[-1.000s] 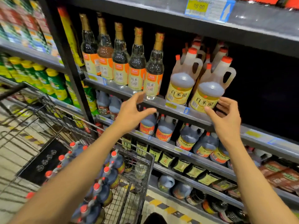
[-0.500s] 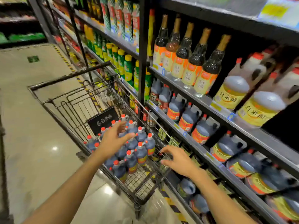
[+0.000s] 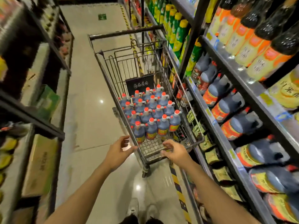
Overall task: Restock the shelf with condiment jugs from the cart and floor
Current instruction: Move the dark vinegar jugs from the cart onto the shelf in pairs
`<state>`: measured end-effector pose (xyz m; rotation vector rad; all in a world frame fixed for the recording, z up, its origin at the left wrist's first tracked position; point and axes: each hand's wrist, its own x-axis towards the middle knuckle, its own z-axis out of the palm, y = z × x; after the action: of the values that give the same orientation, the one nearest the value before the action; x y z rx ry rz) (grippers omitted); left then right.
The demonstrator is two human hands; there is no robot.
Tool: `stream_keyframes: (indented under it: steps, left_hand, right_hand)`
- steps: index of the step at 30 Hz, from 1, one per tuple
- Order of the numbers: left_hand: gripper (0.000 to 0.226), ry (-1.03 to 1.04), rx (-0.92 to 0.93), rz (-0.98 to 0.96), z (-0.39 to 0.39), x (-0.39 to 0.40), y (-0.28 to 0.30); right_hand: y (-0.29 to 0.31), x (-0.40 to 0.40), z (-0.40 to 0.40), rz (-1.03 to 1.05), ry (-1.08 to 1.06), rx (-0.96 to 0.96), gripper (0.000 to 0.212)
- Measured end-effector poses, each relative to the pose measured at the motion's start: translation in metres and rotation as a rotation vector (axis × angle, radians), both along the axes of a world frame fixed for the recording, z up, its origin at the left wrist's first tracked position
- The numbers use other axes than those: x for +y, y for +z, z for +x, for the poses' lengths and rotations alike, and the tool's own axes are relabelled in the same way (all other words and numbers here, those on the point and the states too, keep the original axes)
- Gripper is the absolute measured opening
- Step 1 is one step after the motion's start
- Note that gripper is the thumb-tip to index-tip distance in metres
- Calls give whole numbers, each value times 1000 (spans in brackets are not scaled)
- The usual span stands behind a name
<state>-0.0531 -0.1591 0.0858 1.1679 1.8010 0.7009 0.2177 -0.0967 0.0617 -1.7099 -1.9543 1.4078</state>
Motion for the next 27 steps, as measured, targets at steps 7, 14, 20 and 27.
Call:
stream_keyframes:
  steps: [7, 14, 20, 27]
  left_hand:
    - [53, 106, -31, 18, 13, 11, -30]
    - [49, 77, -128, 66, 17, 50, -51]
    - [53, 84, -108, 121, 14, 84, -71]
    - [63, 6, 145, 52, 19, 153, -91]
  right_hand:
    - [-7, 11, -3, -32, -40, 12, 35]
    - [-14, 43, -17, 21, -9, -14, 42]
    - [-34, 96, -25, 93, 109, -43, 41]
    - [-75, 188, -50, 123, 288, -85, 47]
